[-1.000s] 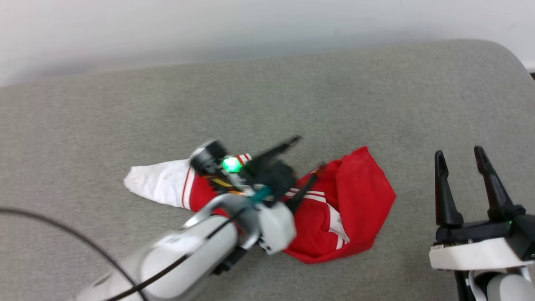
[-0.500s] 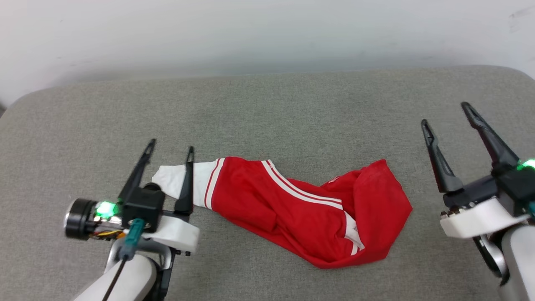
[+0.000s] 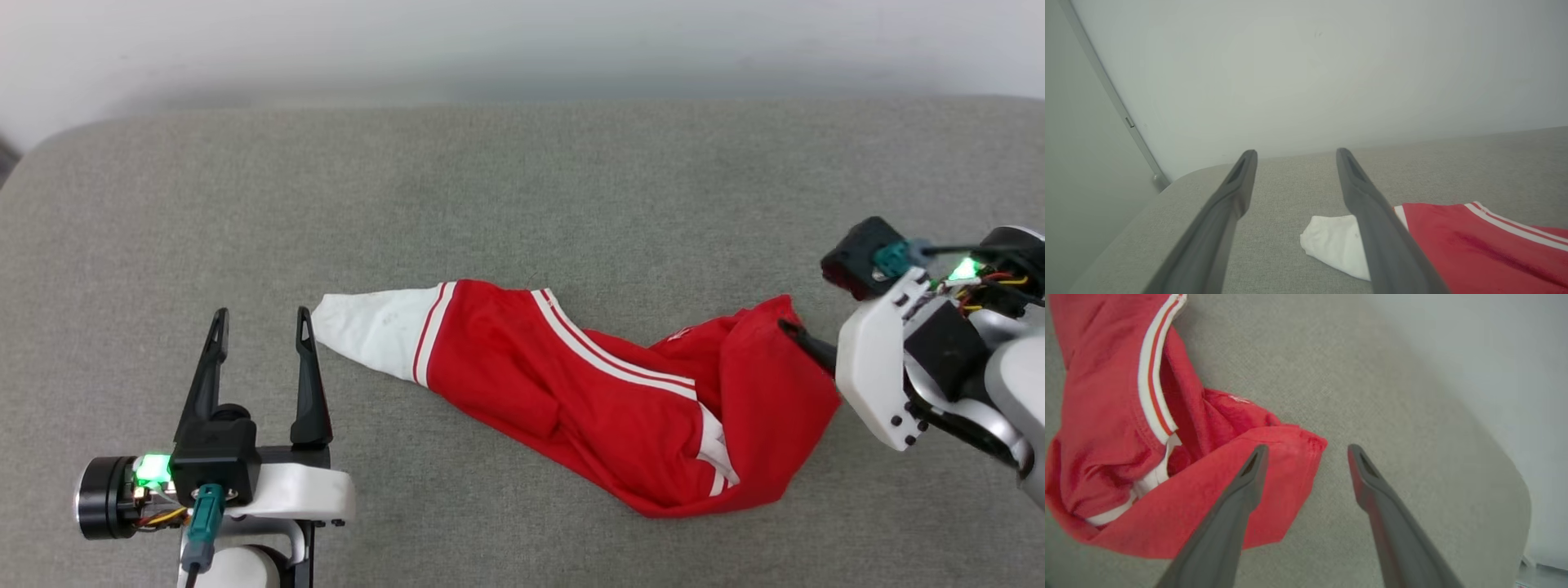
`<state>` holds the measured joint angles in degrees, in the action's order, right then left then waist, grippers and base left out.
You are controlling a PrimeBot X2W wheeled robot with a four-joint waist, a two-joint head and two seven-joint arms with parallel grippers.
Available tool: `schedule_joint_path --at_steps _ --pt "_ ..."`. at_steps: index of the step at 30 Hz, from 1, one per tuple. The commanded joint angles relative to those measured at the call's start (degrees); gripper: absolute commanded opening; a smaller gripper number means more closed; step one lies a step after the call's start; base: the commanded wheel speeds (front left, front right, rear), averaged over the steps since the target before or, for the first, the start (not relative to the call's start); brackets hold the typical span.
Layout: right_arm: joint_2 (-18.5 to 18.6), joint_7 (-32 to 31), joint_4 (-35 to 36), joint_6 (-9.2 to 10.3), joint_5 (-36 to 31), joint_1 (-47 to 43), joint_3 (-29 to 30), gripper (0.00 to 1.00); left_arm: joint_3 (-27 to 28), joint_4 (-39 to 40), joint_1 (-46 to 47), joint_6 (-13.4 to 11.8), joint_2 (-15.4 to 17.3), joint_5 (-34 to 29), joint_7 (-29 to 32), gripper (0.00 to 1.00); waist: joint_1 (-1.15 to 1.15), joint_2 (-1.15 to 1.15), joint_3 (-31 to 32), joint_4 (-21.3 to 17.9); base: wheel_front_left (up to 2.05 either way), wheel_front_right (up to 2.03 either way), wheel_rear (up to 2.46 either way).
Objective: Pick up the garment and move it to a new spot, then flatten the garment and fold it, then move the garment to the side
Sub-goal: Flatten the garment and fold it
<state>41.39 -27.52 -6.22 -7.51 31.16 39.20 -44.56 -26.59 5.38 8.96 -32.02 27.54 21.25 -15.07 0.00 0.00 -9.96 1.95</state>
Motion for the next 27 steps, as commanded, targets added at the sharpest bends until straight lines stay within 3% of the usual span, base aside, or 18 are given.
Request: schedule_joint_path --at_steps 1,4,8,14,18,23,24,25,27 --pt "0.5 -3.0 -0.2 0.04 2.2 2.2 -2.0 1.0 0.8 0.2 -0.5 0.6 -0.7 -0.7 -0.1 1.0 0.0 0.0 -1.5 0.7 0.0 0.0 0.0" --pt "1.8 -10.9 -1.1 0.04 6.4 6.9 -7.8 1.0 2.7 0.0 -0.3 2.3 -2.3 -2.1 -0.1 1.0 0.0 0.0 -3.4 1.5 0.0 0.0 0.0" --pt "0.6 -16.5 -3.6 0.04 10.7 12.0 -13.5 1.0 5.1 -0.1 0.5 4.3 -4.6 -4.1 -0.1 1.0 0.0 0.0 -6.1 2.3 0.0 0.0 0.0" --pt "-2.5 -17.2 -10.5 0.04 13.5 15.4 -21.6 1.0 7.9 -0.4 2.0 7.3 -7.9 -6.6 -0.1 1.0 0.0 0.0 -10.2 3.3 0.0 0.0 0.0" --pt "-4.4 -18.2 -13.4 -0.21 16.7 10.6 -28.7 1.0 9.3 -1.2 2.8 9.3 -9.9 -8.0 -0.1 1.0 0.0 0.0 -11.5 3.8 0.0 0.0 0.0" --pt "-5.5 -16.2 -12.6 -0.4 18.2 7.7 -31.1 1.0 11.6 -2.2 2.8 11.3 -11.8 -9.5 -0.1 1.0 0.0 0.0 -11.3 3.5 0.0 0.0 0.0" --pt "-5.7 -14.8 -12.2 -0.41 18.2 8.6 -31.0 0.21 12.1 -2.3 2.6 11.8 -12.1 -9.7 -0.1 1.0 0.0 0.0 -11.1 3.3 0.0 0.0 0.0" --pt "-5.9 -13.2 -12.0 -0.41 18.1 10.2 -30.8 0.0 12.6 -2.5 2.4 12.1 -12.4 -10.0 -0.1 1.0 0.0 0.0 -10.8 3.1 0.0 0.0 0.0" --pt "-5.7 -9.7 -11.9 -0.29 17.2 14.6 -29.8 0.0 13.4 -2.6 2.2 12.7 -12.9 -10.5 -0.1 1.0 0.0 0.0 -10.2 2.8 0.0 0.0 0.0"
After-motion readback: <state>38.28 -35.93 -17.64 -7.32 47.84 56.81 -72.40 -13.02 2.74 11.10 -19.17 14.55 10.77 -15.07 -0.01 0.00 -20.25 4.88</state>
